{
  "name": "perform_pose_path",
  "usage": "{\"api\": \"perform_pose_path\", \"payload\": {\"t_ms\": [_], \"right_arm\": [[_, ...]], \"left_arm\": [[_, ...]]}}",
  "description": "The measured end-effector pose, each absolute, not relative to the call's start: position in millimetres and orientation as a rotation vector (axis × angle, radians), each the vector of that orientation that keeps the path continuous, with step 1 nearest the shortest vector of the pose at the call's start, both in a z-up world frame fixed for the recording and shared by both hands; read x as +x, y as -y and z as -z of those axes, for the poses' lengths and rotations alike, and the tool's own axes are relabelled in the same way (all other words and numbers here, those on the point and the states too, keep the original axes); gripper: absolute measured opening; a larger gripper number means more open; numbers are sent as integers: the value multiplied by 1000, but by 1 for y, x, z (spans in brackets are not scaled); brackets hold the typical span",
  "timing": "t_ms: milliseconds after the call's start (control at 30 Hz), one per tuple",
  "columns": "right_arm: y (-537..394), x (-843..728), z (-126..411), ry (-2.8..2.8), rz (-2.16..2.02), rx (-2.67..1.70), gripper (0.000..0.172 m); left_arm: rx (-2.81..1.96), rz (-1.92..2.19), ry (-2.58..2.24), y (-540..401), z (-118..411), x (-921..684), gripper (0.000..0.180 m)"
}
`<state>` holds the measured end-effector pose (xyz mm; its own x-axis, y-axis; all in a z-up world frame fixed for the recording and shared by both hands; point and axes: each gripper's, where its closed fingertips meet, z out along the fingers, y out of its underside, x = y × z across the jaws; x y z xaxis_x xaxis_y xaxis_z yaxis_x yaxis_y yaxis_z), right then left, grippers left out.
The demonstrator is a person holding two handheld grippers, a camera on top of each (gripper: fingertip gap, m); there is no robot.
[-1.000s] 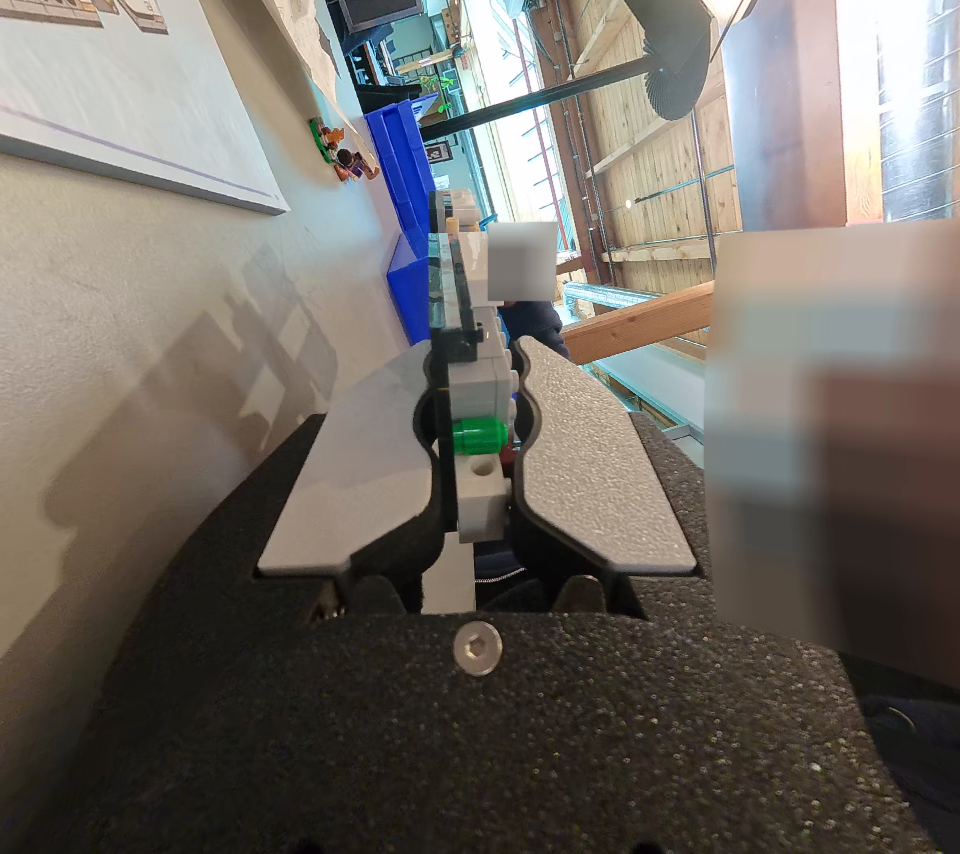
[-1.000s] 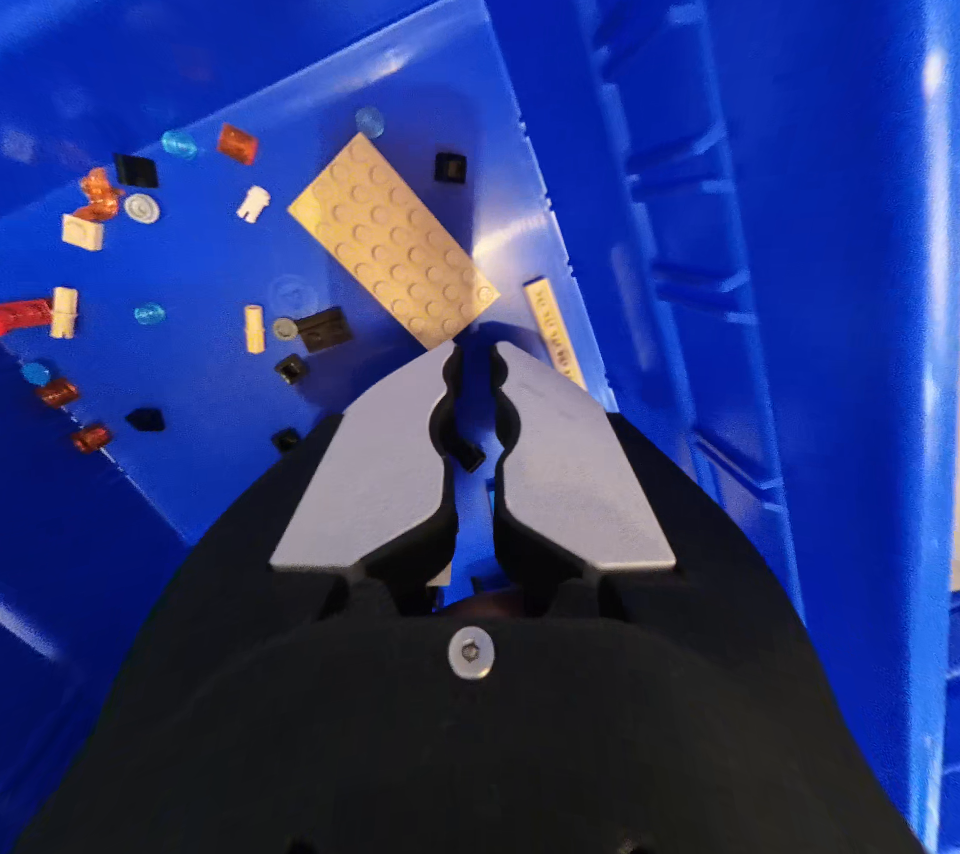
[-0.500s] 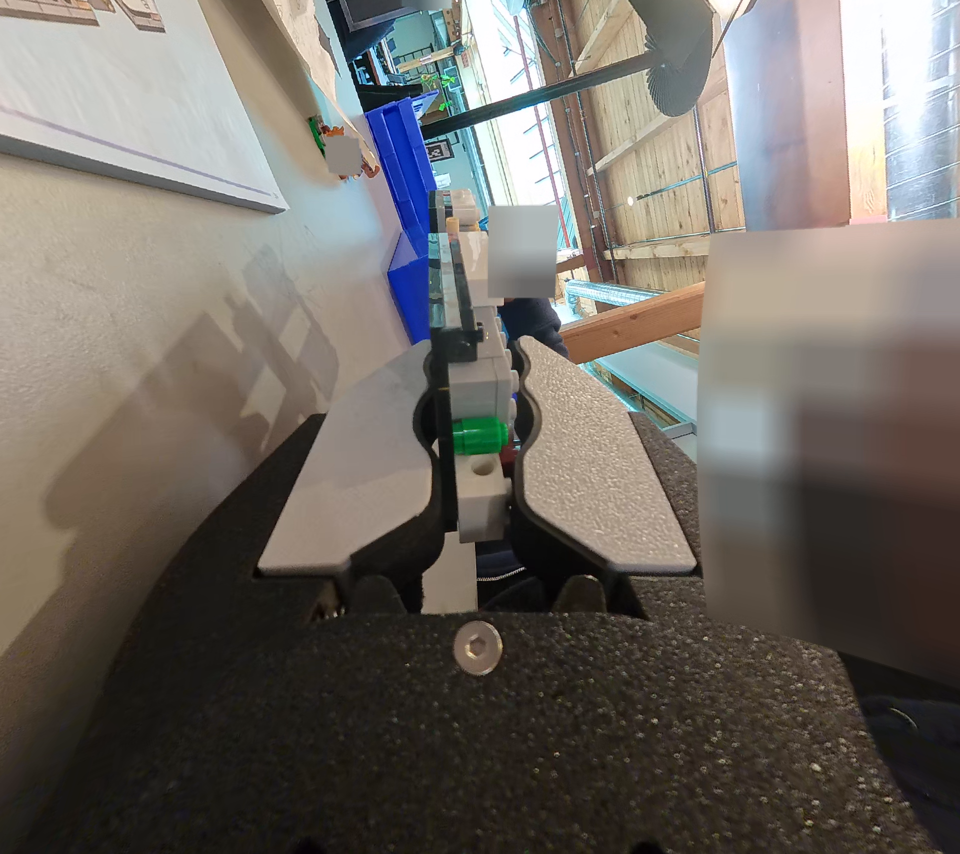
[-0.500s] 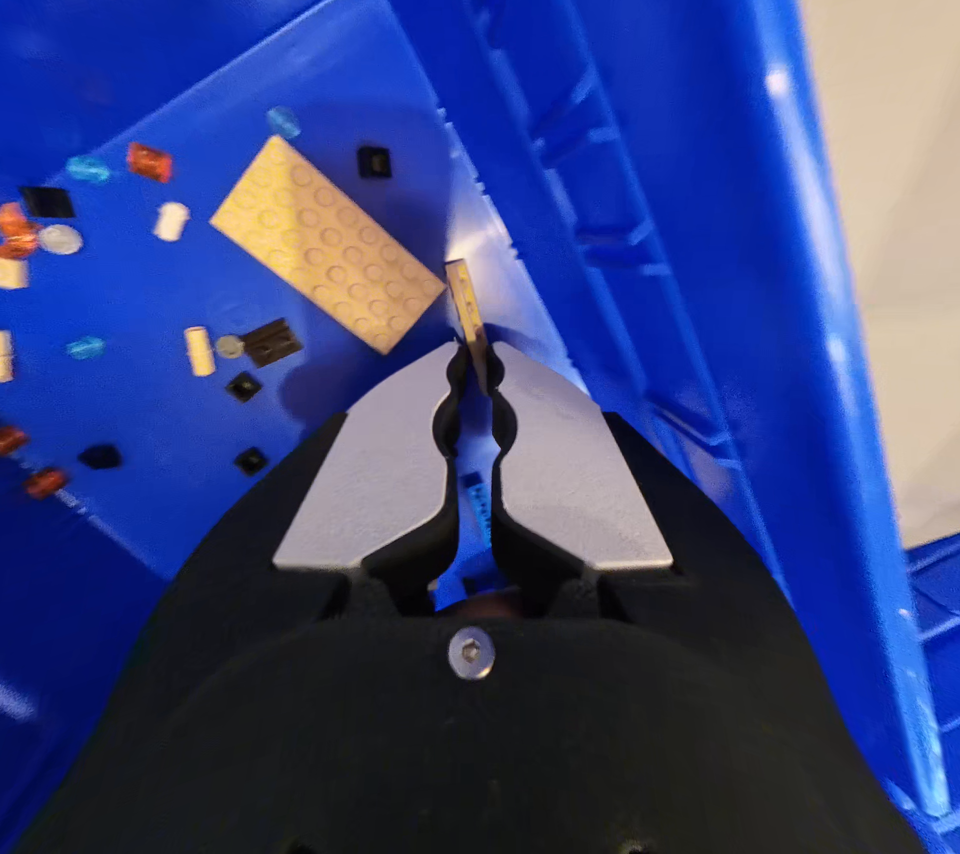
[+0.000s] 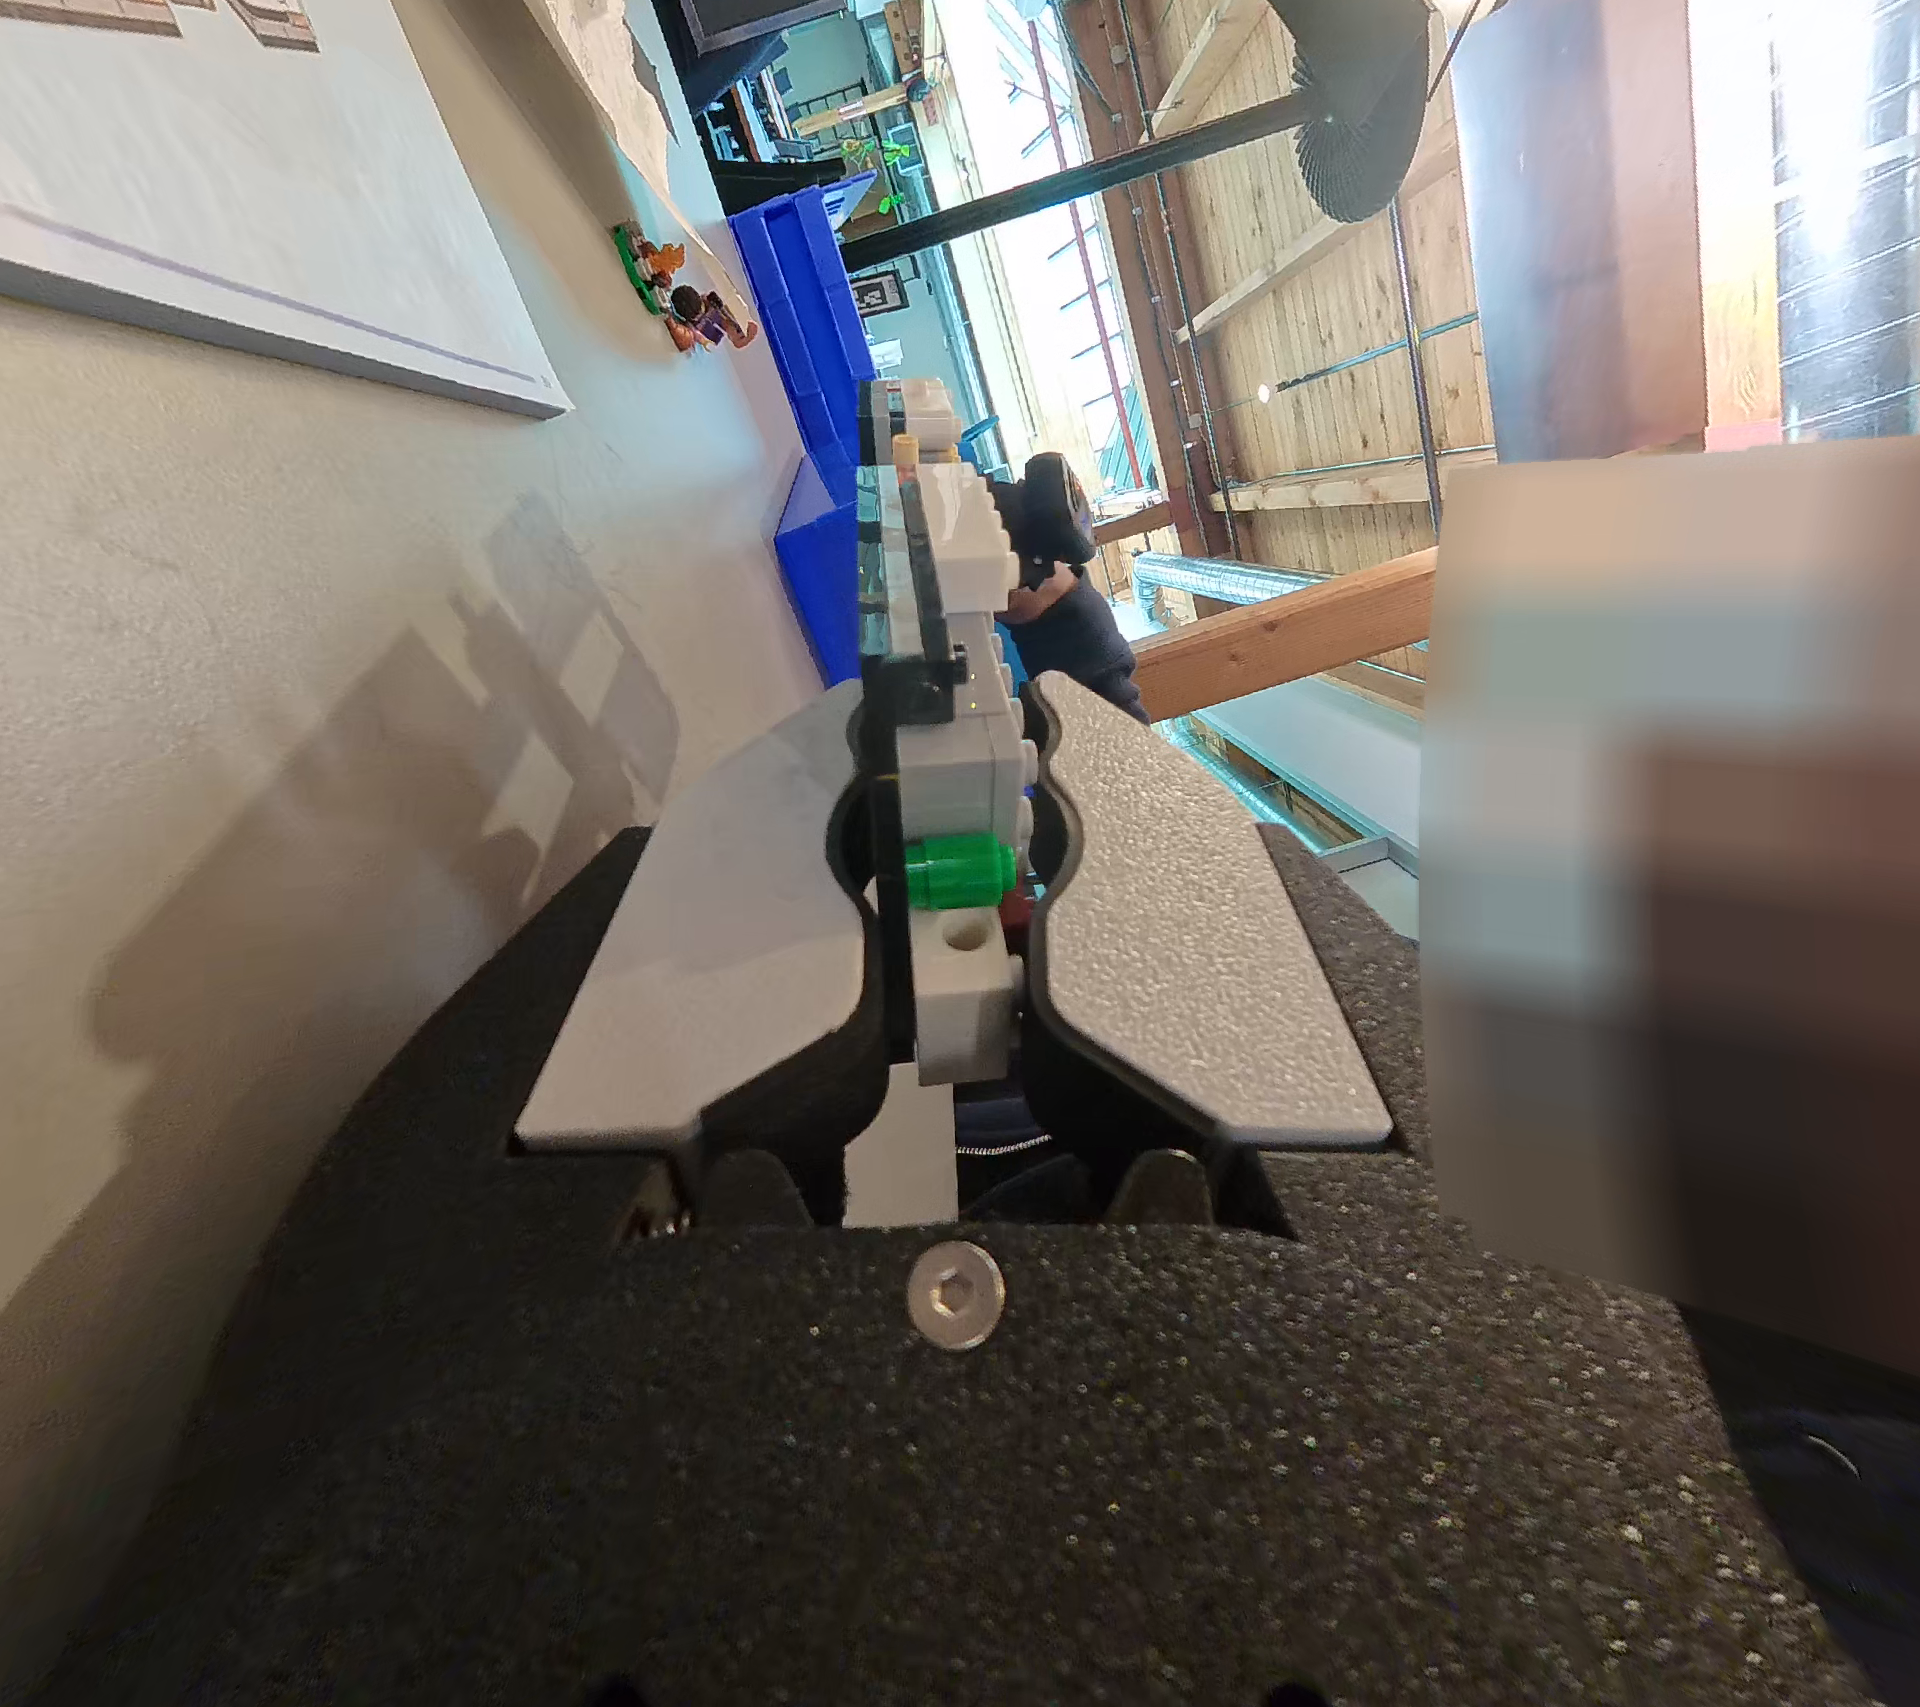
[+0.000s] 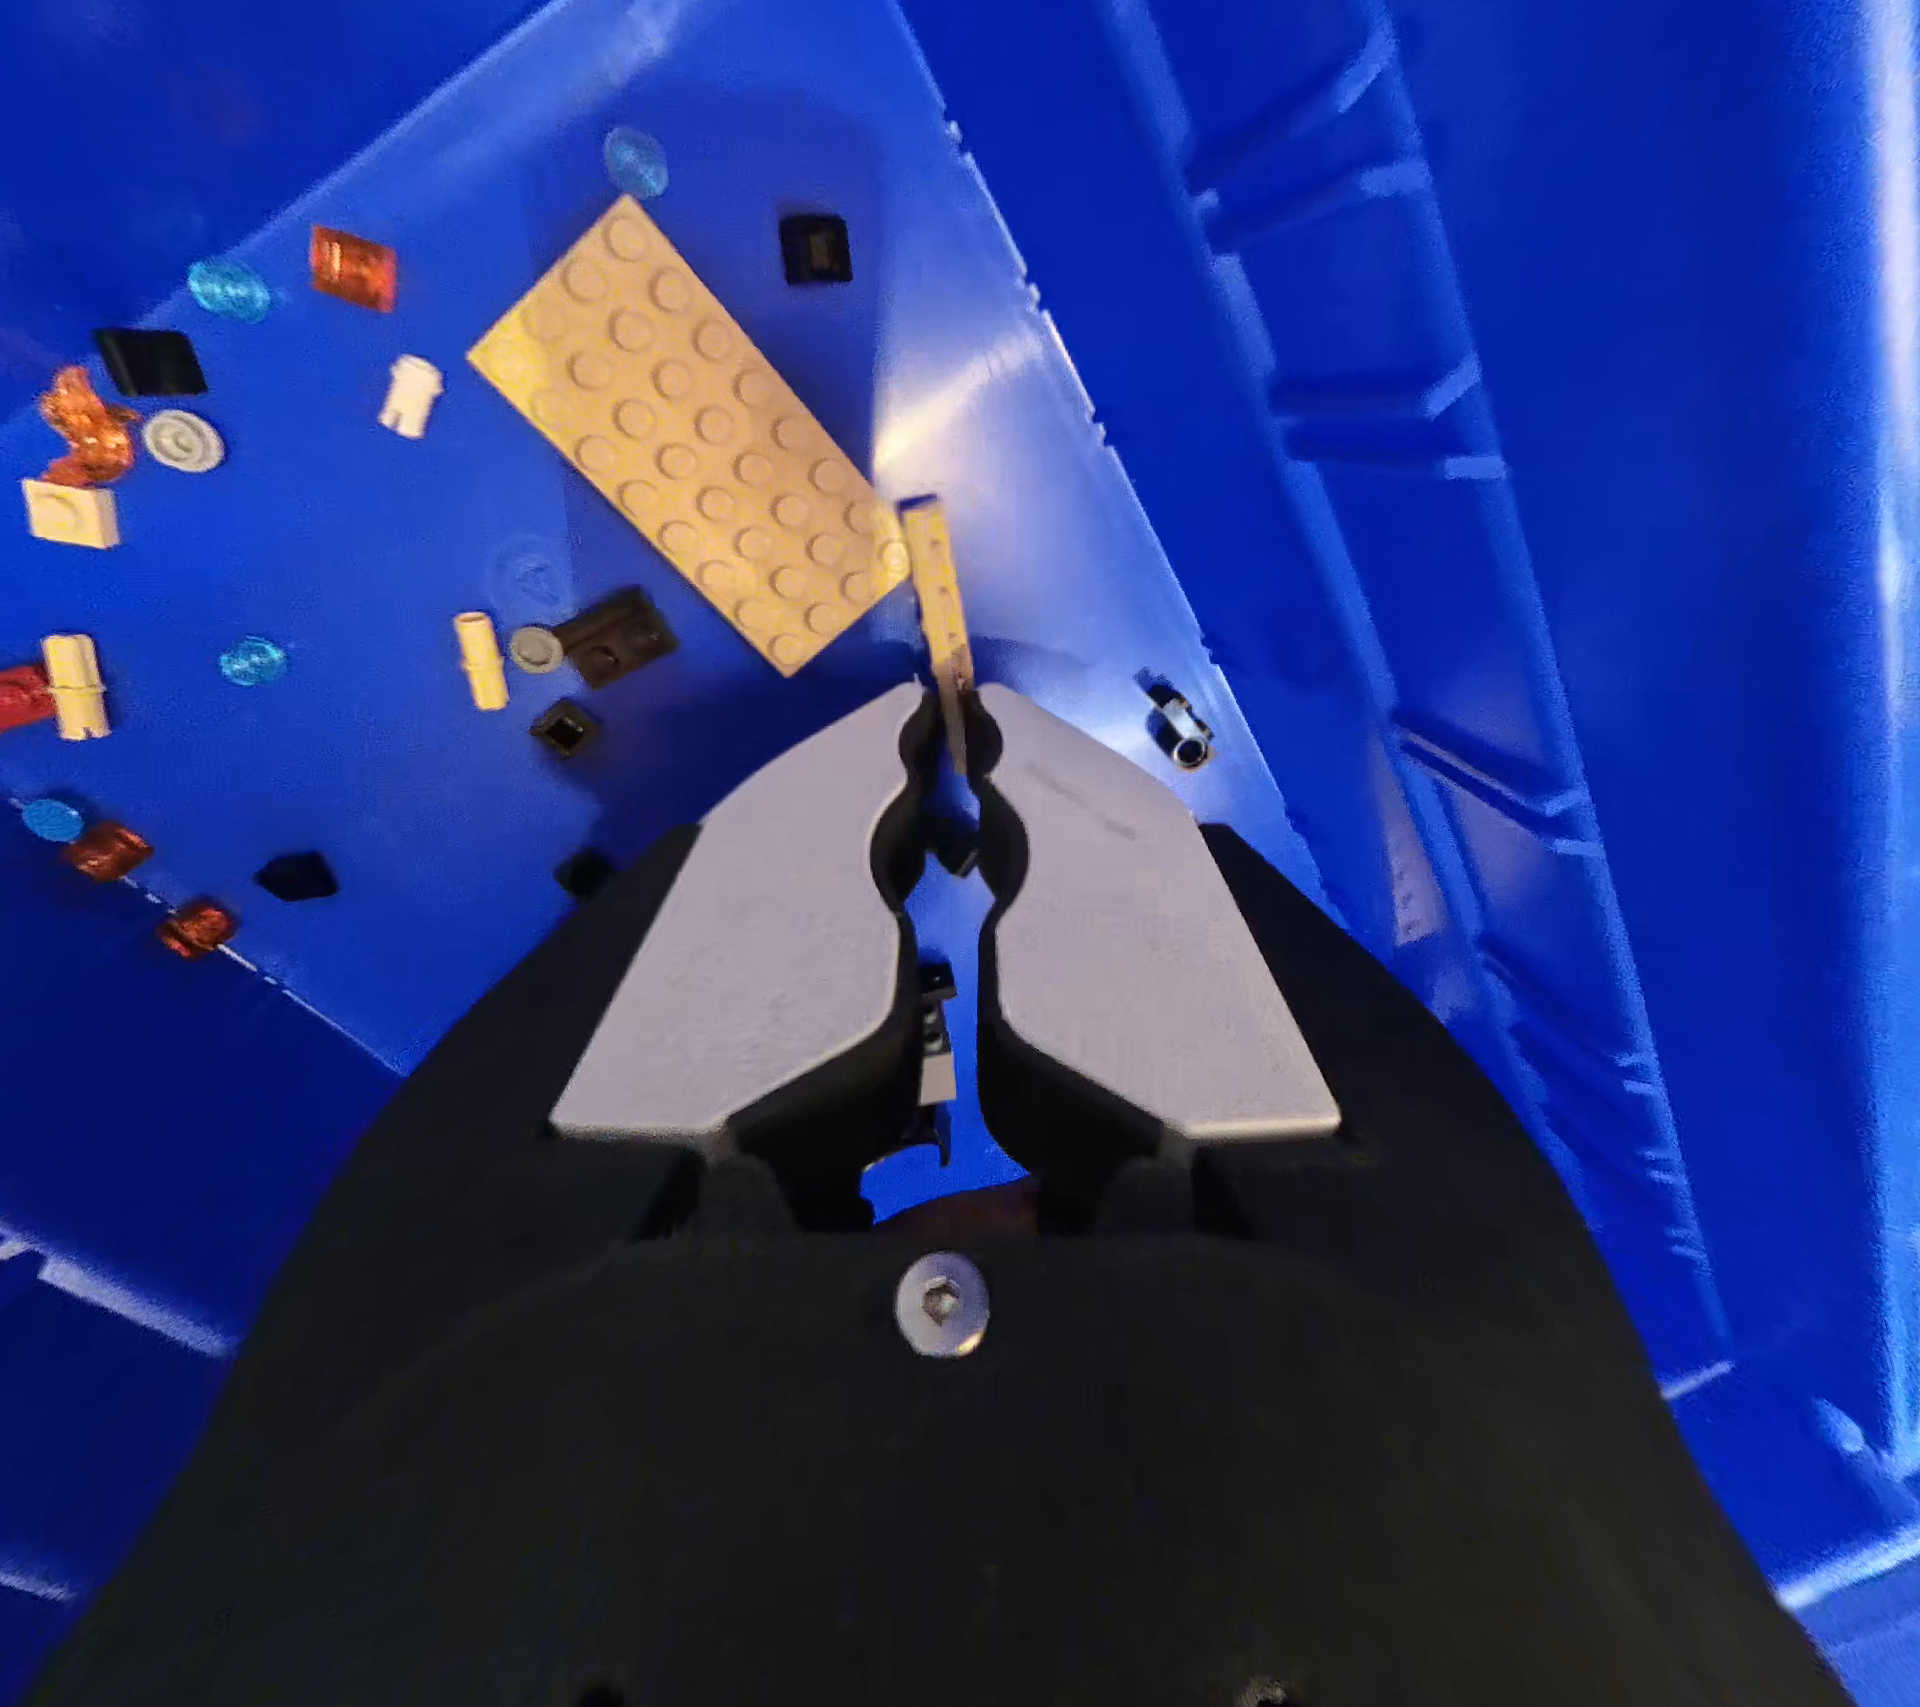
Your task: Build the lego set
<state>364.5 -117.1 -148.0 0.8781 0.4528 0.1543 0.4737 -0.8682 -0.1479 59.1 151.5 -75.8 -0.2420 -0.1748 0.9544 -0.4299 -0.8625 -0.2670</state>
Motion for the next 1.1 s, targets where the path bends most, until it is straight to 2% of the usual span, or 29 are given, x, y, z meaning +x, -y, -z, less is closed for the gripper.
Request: {"api": "perform_pose_path", "payload": {"t_ms": [200, 400, 700, 867, 1000, 1100], "right_arm": [[109, 343, 102, 666, 296, -2827, 5], [49, 216, 61, 788, 176, -2619, 5], [-12, 37, 125, 1160, -293, -2537, 4], [-32, 17, 145, 1211, -436, -2577, 5], [-56, 28, 150, 1091, -427, -2596, 17], [-65, 35, 148, 984, -392, -2558, 20]], "left_arm": [[1848, -2207, 778, -147, 78, 58, 24], [1944, -2134, 802, -141, 87, 57, 24], [2075, -2076, 861, -127, 96, 31, 24], [2119, -2098, 825, -124, 96, 3, 24], [2133, -2124, 783, -124, 95, -12, 24], [2134, -2148, 757, -124, 93, -20, 24]]}}
